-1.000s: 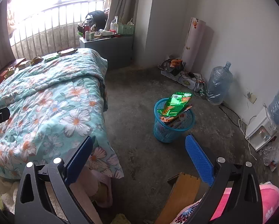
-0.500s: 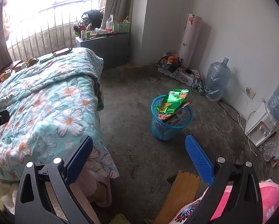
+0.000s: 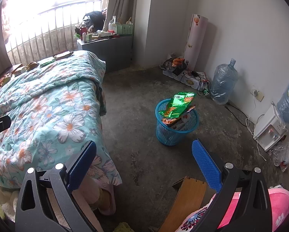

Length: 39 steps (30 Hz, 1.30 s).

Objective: Collect trash

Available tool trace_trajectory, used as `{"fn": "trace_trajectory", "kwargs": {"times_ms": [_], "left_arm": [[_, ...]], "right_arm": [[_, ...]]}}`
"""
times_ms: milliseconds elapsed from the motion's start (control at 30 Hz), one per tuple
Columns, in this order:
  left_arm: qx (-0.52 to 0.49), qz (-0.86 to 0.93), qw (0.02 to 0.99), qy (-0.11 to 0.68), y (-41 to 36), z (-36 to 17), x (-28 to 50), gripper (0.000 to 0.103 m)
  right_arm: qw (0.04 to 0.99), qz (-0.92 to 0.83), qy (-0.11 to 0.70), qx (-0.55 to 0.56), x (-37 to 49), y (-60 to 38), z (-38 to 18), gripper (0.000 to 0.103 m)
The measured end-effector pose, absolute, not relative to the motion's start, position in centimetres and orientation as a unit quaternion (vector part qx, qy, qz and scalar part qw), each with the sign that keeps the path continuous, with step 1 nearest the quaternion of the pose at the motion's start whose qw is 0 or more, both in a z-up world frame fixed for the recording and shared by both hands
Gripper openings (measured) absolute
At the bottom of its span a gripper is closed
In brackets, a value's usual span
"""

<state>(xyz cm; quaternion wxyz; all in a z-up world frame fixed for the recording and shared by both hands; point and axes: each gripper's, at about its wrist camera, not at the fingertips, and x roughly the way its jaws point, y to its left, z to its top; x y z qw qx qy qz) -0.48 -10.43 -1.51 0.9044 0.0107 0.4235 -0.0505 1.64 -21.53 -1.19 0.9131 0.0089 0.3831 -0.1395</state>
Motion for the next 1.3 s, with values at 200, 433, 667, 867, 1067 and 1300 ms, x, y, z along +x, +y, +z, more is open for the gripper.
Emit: {"fn": "trace_trajectory", "kwargs": {"times_ms": [200, 433, 667, 867, 1067, 1300], "left_arm": [[0.011, -0.05, 0.904, 0.424, -10.48, -1.51, -0.5, 0.094], [0.011, -0.05, 0.905, 0.423, -10.44, -1.54, -0.56, 0.094], [0.011, -0.051, 0.904, 0.424, -10.47, -1.55, -0.56, 0.094], [0.012, -0.052, 0.904, 0.425, -10.46, -1.62, -0.55, 0.094], [0.012, -0.051, 0.905, 0.423, -10.5, -1.58, -0.55, 0.094], [0.012, -0.051, 0.905, 0.423, -10.48, -1.61, -0.6, 0.094]], "right_arm": [[0.913, -0.139, 0.383, 0.009, 1.64, -21.49, -1.14, 0.096], [0.914, -0.139, 0.382, 0.008, 1.63, -21.36, -1.11, 0.096], [0.914, -0.139, 0.382, 0.008, 1.66, -21.24, -1.08, 0.096], [0.913, -0.139, 0.383, 0.008, 1.71, -21.08, -1.03, 0.096], [0.914, -0.139, 0.382, 0.008, 1.72, -21.02, -1.01, 0.096], [0.913, -0.139, 0.382, 0.007, 1.72, -21.04, -1.03, 0.096]]}}
